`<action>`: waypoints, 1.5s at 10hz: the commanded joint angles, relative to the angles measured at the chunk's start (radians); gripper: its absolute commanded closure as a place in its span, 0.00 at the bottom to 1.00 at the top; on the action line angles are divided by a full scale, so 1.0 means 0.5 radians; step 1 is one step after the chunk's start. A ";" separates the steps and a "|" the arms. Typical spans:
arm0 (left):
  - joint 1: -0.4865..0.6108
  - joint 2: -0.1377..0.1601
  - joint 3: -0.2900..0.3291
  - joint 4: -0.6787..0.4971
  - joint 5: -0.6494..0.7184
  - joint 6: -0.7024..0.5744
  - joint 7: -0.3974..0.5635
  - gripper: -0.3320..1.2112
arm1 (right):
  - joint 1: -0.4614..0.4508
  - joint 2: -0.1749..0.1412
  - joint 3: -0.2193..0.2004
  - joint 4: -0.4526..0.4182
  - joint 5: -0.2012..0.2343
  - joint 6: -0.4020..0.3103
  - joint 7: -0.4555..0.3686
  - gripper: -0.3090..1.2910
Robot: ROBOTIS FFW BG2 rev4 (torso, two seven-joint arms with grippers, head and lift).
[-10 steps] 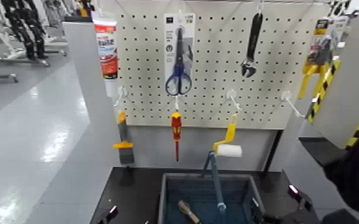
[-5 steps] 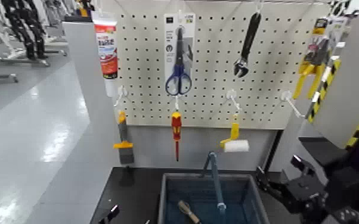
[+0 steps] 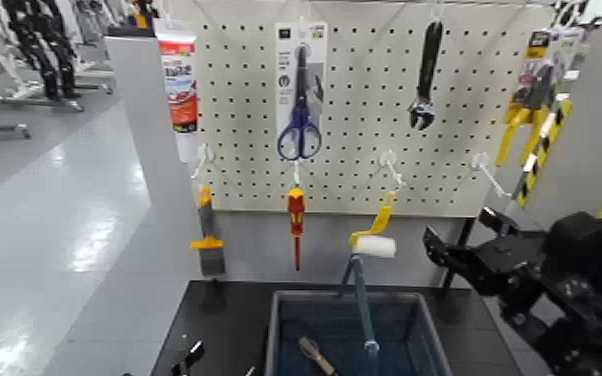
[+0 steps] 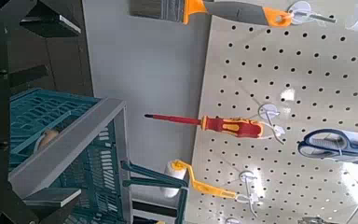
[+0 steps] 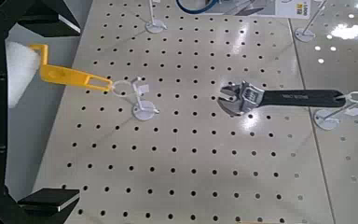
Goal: Put the black wrench into the crate.
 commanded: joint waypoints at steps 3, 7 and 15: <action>-0.019 0.008 -0.020 0.015 0.016 0.000 -0.003 0.28 | -0.335 -0.100 0.034 0.091 -0.184 0.167 0.098 0.25; -0.031 0.014 -0.035 0.021 0.029 0.000 -0.009 0.28 | -0.623 -0.174 0.102 0.143 -0.258 0.216 0.165 0.25; -0.049 0.023 -0.053 0.033 0.044 0.003 -0.021 0.28 | -1.025 -0.229 0.258 0.352 -0.546 0.284 0.325 0.26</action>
